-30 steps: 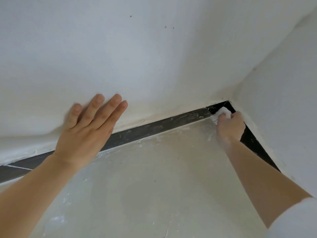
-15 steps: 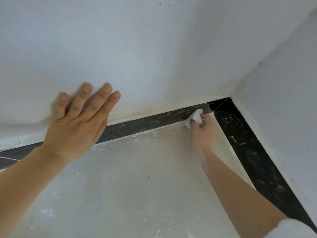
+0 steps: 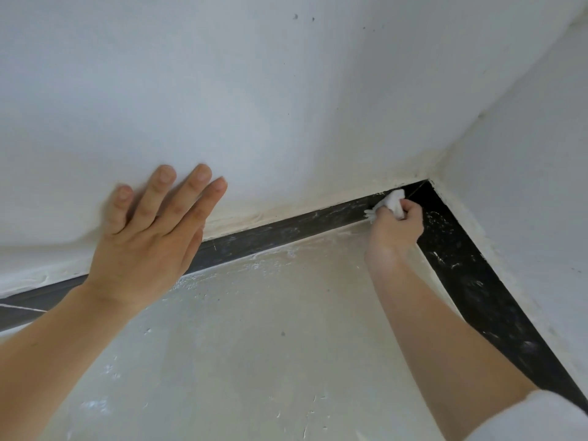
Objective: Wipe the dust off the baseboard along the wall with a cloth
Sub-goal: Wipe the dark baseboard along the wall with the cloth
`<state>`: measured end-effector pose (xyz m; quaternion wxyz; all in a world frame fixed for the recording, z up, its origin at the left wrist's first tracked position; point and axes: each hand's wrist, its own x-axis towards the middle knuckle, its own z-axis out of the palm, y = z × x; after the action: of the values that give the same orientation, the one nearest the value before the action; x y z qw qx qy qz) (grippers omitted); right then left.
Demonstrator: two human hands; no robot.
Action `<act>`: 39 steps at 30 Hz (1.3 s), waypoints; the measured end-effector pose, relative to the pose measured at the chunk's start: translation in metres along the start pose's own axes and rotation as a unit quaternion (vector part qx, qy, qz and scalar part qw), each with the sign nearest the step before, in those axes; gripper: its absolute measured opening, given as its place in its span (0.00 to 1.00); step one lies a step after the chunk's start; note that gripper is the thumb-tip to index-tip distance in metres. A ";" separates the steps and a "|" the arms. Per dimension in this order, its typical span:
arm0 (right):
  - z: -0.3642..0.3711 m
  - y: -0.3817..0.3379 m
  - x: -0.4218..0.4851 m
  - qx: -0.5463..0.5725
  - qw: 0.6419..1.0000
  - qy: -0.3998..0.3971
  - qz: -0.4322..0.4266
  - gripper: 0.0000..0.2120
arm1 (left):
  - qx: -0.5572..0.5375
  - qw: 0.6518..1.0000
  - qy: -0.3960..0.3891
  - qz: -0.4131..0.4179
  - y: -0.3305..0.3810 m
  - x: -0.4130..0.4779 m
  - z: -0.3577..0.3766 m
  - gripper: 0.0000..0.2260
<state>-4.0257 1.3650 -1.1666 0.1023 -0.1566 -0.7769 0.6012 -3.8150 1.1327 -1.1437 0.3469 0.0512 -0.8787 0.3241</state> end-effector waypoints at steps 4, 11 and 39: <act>0.001 0.011 -0.043 -0.013 0.995 -0.090 -0.035 0.12 | 0.005 1.000 -0.006 -0.002 0.001 0.001 -0.002 0.29; -0.032 0.013 -0.043 -0.119 0.954 -0.266 -0.078 0.07 | 0.016 1.000 -0.015 -0.002 0.000 0.001 -0.003 0.31; -0.002 0.003 -0.007 0.059 0.974 -0.037 0.215 0.04 | -0.009 0.995 -0.097 -0.008 0.007 0.003 -0.025 0.40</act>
<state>-4.0183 1.3654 -1.1687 -0.0488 -0.2909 -0.6913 0.6596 -3.8049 1.1534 -1.1318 0.2629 0.0869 -0.9105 0.3071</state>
